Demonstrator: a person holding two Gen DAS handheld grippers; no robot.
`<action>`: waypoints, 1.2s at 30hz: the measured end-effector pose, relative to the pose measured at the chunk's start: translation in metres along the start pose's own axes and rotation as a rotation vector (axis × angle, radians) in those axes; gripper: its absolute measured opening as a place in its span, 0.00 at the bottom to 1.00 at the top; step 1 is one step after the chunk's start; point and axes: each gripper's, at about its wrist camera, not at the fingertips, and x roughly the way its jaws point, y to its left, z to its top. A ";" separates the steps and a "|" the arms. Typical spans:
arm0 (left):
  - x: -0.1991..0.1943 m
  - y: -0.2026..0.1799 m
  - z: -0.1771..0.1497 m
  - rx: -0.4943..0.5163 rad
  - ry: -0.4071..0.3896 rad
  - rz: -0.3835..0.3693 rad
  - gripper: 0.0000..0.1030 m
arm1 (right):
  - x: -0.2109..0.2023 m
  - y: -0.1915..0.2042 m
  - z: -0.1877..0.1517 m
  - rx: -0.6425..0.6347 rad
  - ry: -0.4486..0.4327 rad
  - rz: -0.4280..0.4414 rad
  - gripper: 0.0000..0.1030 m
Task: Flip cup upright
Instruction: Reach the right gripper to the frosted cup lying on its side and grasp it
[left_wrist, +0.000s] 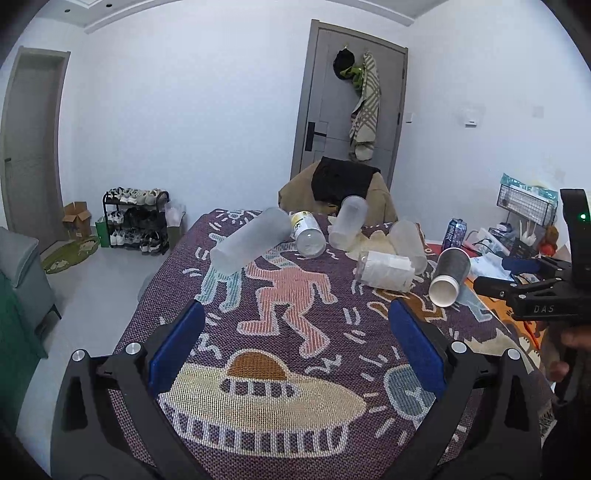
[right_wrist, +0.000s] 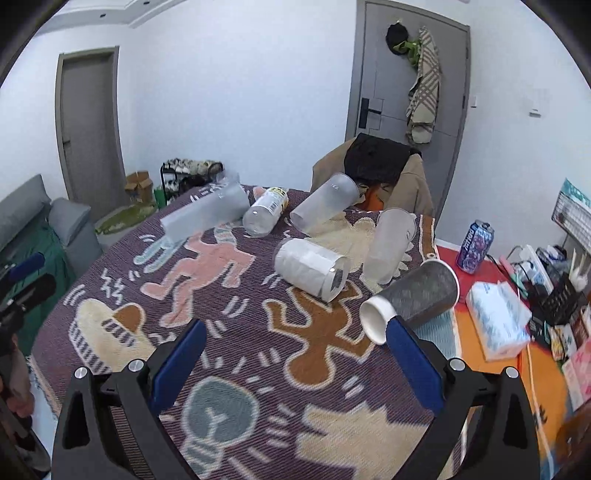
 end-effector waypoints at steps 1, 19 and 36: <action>0.003 0.001 0.001 -0.002 0.004 0.001 0.96 | 0.005 -0.002 0.003 -0.011 0.008 0.000 0.93; 0.059 0.031 0.004 -0.031 0.091 0.038 0.96 | 0.131 -0.006 0.052 -0.336 0.214 0.042 0.88; 0.103 0.073 -0.005 -0.081 0.174 0.099 0.96 | 0.248 0.007 0.068 -0.489 0.401 0.086 0.93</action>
